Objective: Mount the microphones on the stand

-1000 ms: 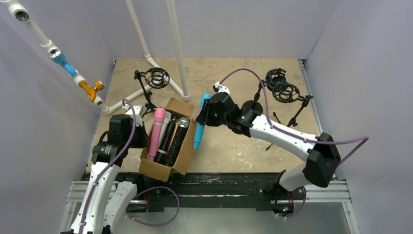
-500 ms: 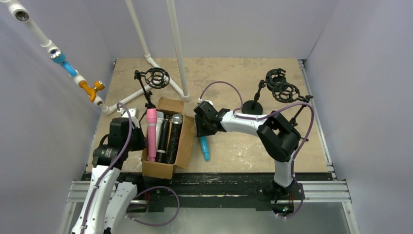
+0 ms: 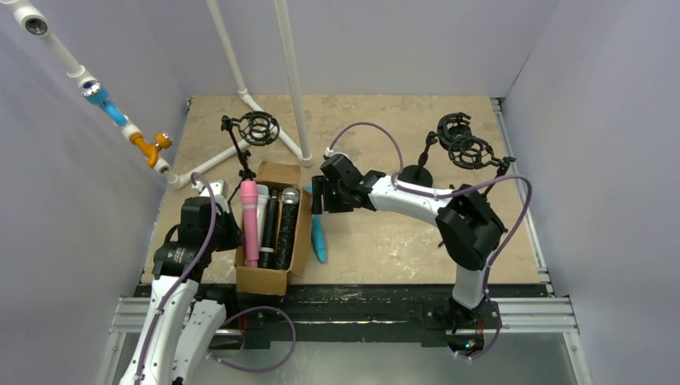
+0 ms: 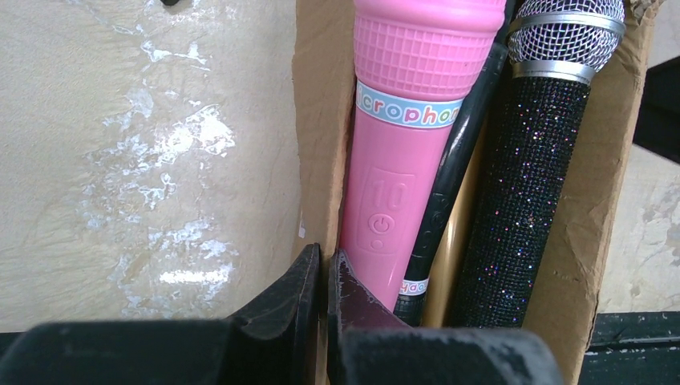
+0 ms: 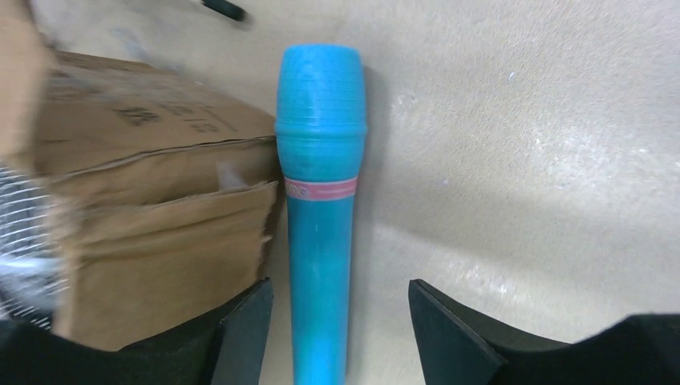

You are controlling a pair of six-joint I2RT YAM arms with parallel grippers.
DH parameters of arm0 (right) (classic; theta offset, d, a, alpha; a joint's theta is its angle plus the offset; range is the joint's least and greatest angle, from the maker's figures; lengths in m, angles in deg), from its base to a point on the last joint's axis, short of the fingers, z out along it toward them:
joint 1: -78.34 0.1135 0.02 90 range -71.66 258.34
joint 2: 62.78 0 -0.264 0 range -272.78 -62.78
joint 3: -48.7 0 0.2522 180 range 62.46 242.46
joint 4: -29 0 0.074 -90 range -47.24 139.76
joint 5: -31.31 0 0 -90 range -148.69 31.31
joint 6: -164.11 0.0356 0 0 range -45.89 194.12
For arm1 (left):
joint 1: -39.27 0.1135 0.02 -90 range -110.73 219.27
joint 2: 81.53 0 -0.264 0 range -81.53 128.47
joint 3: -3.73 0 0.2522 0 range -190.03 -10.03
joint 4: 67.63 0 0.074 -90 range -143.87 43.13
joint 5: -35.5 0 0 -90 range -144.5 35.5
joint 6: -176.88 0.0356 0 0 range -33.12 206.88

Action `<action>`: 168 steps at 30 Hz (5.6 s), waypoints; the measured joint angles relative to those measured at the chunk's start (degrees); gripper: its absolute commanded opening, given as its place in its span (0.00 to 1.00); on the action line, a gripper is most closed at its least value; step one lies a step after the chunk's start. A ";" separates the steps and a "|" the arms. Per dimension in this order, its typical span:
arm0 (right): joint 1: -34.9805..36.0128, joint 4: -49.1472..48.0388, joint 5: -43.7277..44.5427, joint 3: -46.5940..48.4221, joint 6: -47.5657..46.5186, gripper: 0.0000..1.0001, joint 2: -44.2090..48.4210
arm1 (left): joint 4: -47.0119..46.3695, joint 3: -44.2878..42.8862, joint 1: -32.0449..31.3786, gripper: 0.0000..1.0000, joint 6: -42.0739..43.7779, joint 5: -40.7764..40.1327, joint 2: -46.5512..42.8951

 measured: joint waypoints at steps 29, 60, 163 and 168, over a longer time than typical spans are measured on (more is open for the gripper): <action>11.96 -8.85 -4.96 11.04 3.34 0.58 0.20 | -0.33 0.59 0.00 0.00 -0.37 0.07 -1.77; 14.47 -15.63 -8.61 19.63 6.69 0.20 -11.52 | 0.39 0.59 0.39 0.00 -0.17 1.14 -1.36; 16.72 13.22 9.31 21.35 3.87 0.57 0.63 | 3.93 -0.98 0.37 0.00 -1.88 -5.81 -6.49; 17.38 14.23 9.33 24.72 3.65 0.57 -0.96 | 3.93 -0.98 0.37 0.00 -1.95 -5.88 -6.49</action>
